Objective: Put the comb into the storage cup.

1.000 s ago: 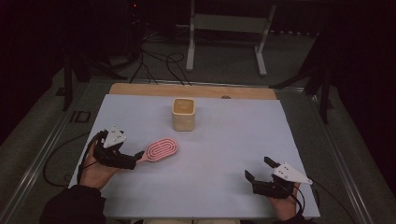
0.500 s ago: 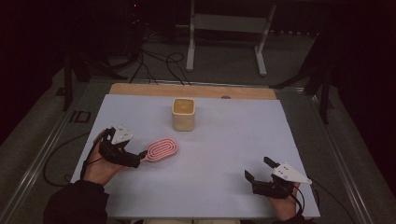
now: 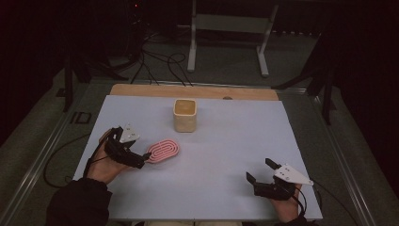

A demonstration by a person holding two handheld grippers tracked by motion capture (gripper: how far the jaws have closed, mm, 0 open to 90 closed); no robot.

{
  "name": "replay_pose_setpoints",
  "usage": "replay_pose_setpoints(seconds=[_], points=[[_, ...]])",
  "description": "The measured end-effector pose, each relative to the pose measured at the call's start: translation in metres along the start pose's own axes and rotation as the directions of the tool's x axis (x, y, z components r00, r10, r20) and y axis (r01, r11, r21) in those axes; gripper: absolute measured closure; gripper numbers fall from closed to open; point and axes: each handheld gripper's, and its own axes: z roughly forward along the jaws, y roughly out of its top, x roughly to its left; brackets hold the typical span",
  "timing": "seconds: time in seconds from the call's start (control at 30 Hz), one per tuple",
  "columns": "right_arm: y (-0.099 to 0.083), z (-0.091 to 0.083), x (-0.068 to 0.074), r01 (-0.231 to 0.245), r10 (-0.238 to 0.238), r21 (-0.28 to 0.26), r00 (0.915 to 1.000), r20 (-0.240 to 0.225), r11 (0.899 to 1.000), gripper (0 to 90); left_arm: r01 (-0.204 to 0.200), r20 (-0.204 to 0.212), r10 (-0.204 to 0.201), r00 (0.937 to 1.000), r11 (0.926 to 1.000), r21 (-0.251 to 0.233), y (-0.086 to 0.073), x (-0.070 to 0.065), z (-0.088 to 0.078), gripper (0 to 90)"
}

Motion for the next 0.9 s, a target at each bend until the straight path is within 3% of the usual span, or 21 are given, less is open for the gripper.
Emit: replay_pose_setpoints(seconds=[0.33,0.9], points=[[0.000,0.000,0.000,0.001,-0.001,0.003,1.0000,-0.002,1.000,8.5,-0.042,0.013,0.041,0.9991,0.9978,0.051,0.006,0.000,0.007,0.0],[0.000,0.001,0.000,0.001,-0.001,0.008,1.0000,-0.005,1.000,8.5,-0.078,0.028,0.076,0.9967,0.9904,0.114,0.016,0.002,0.014,0.0]])
